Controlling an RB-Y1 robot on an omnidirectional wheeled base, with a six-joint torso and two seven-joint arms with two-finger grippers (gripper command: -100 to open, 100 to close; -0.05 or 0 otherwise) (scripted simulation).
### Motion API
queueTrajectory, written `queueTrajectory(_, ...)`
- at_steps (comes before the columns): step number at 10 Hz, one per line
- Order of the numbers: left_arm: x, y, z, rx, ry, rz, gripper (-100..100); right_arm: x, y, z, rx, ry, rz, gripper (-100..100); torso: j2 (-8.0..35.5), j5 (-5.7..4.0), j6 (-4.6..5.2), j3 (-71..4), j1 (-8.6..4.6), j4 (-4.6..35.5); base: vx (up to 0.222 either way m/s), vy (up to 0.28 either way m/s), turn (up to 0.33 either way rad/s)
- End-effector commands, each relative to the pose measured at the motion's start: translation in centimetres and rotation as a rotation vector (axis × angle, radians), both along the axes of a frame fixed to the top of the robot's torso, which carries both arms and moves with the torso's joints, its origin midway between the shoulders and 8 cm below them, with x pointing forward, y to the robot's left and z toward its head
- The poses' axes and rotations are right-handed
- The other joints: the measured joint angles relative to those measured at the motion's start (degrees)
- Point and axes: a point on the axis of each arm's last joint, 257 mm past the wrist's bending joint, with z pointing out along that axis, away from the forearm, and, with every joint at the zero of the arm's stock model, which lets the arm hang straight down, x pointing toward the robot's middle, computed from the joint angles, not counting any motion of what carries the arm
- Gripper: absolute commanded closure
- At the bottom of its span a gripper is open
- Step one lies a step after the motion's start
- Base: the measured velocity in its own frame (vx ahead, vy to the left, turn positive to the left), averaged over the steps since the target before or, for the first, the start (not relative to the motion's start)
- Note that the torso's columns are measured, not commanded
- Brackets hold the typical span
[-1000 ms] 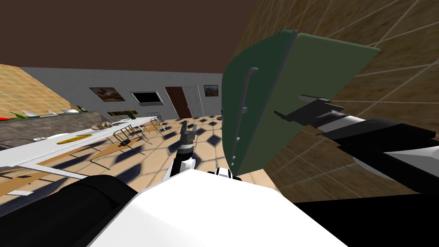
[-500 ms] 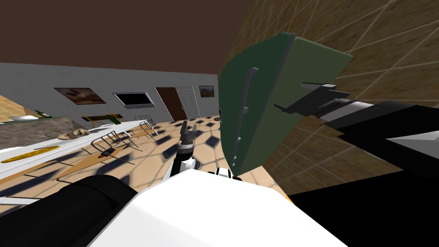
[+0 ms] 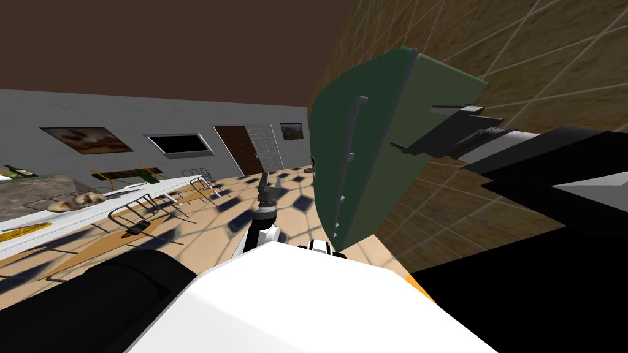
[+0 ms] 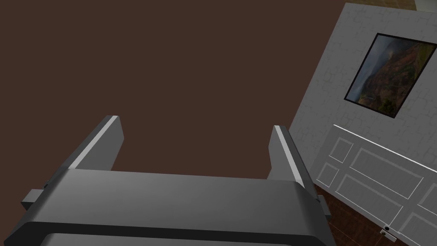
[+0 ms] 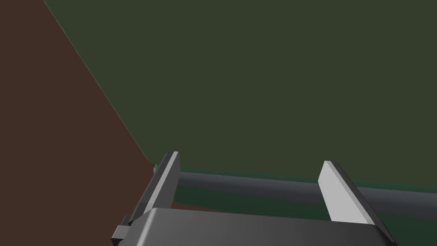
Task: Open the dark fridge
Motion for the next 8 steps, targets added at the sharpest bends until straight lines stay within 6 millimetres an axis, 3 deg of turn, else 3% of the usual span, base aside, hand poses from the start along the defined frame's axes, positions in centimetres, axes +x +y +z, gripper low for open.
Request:
queueTrajectory(1,0.0,0.0,0.0,0.000,0.000,0.000,0,-0.6,2.1,2.5,-0.063,-0.063,0.011,-100,0.0,0.09,0.01,0.0,0.19,0.0,0.005,0.051,-0.077)
queueTrajectory(4,0.0,0.0,0.0,0.000,0.000,0.000,0,-1.0,3.9,4.4,-0.135,-0.124,0.012,-100,0.0,0.12,0.02,0.0,0.31,0.0,0.006,0.062,-0.092)
queueTrajectory(8,0.0,0.0,0.0,0.000,0.000,0.000,0,-1.2,5.2,5.1,-0.175,-0.149,0.020,-100,-0.5,-0.34,0.34,-0.4,-0.56,-0.3,0.001,0.046,-0.032)
